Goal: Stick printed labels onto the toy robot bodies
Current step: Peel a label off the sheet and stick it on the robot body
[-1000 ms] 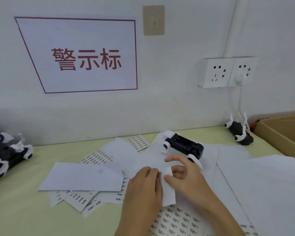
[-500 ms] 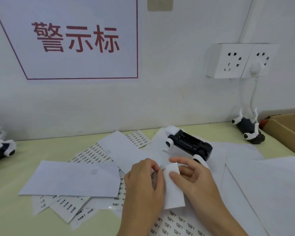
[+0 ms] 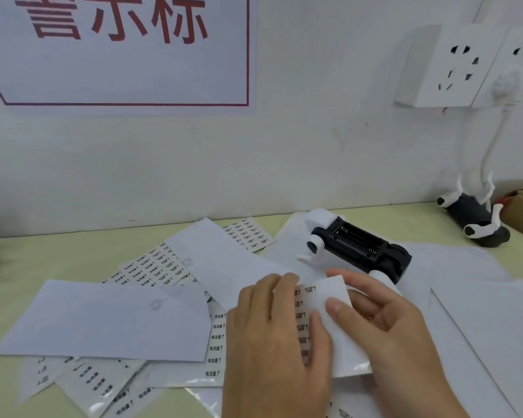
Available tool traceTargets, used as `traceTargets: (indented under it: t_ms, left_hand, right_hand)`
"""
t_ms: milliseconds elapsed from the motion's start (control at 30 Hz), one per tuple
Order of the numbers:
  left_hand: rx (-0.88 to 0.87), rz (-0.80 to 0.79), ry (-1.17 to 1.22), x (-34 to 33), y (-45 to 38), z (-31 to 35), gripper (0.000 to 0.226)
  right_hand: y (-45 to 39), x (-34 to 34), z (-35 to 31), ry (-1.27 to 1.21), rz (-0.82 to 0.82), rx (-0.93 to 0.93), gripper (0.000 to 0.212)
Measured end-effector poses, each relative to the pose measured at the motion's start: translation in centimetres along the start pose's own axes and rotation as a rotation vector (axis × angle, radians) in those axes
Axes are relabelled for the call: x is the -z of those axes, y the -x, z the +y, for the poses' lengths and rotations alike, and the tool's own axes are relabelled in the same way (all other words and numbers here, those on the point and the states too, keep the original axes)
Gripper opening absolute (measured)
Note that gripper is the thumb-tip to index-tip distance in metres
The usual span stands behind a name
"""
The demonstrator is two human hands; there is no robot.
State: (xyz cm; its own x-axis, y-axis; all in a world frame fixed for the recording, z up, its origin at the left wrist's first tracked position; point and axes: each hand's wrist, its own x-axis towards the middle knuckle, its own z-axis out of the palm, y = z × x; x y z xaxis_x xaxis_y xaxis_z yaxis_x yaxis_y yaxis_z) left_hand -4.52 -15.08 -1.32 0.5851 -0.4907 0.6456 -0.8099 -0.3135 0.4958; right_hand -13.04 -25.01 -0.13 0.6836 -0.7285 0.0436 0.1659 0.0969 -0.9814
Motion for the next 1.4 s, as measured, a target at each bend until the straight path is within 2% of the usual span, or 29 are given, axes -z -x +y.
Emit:
traceTargets:
  t_ms: [67, 133, 233, 300, 367, 467, 600, 667, 800, 900, 1000, 1067, 1233, 1400]
  left_hand:
    - [0.003, -0.077, -0.067, 0.0, 0.0, 0.2, 0.052]
    - [0.000, -0.121, -0.110, 0.0, 0.0, 0.3, 0.056]
    - [0.048, -0.107, -0.067, 0.2, -0.2, 0.3, 0.053]
    - [0.062, -0.100, -0.065, 0.1, -0.2, 0.2, 0.050]
    - [0.040, -0.095, -0.088, 0.0, -0.1, 0.2, 0.046]
    - [0.015, -0.060, -0.114, -0.1, 0.1, 0.1, 0.043]
    - [-0.015, 0.036, -0.147, -0.2, 0.0, 0.1, 0.042]
    - [-0.044, 0.021, -0.149, -0.2, 0.0, 0.1, 0.041]
    - [-0.029, -0.053, -0.121, -0.3, 0.0, -0.1, 0.045]
    - [-0.016, -0.083, -0.128, -0.2, -0.2, 0.1, 0.050]
    - [-0.014, -0.108, -0.119, -0.1, -0.3, 0.3, 0.055]
    - [-0.024, -0.109, -0.104, 0.0, -0.2, 0.3, 0.057]
    - [-0.028, -0.067, -0.044, -0.3, 0.0, 0.3, 0.053]
    - [-0.036, -0.018, 0.013, -0.4, 0.1, 0.4, 0.048]
  right_hand:
    - [0.0, 0.1, 0.1, -0.038, 0.010, 0.007, 0.039]
    - [0.0, 0.1, 0.1, -0.048, 0.013, 0.017, 0.045]
    - [0.1, 0.0, -0.2, -0.019, 0.001, 0.020, 0.038]
    - [0.3, -0.3, -0.3, 0.089, -0.037, 0.017, 0.027]
    - [0.4, -0.6, -0.4, 0.181, -0.042, 0.001, 0.030]
    - [0.6, -1.0, -0.7, 0.169, 0.026, -0.018, 0.034]
    - [0.6, -1.3, -0.7, 0.144, 0.116, -0.025, 0.021]
    - [0.5, -1.2, -0.7, 0.128, 0.121, -0.037, 0.017]
    - [0.1, -0.4, -0.7, -0.067, 0.008, -0.067, 0.039]
    - [-0.2, 0.1, -0.7, -0.263, -0.071, -0.107, 0.045]
    - [-0.4, 0.2, -0.6, -0.319, -0.128, -0.141, 0.048]
    - [-0.4, 0.4, -0.2, -0.296, -0.123, -0.142, 0.058]
    - [0.0, 0.0, 0.1, -0.034, -0.106, -0.055, 0.028]
    - [0.3, -0.5, -0.1, 0.082, -0.064, -0.038, 0.023]
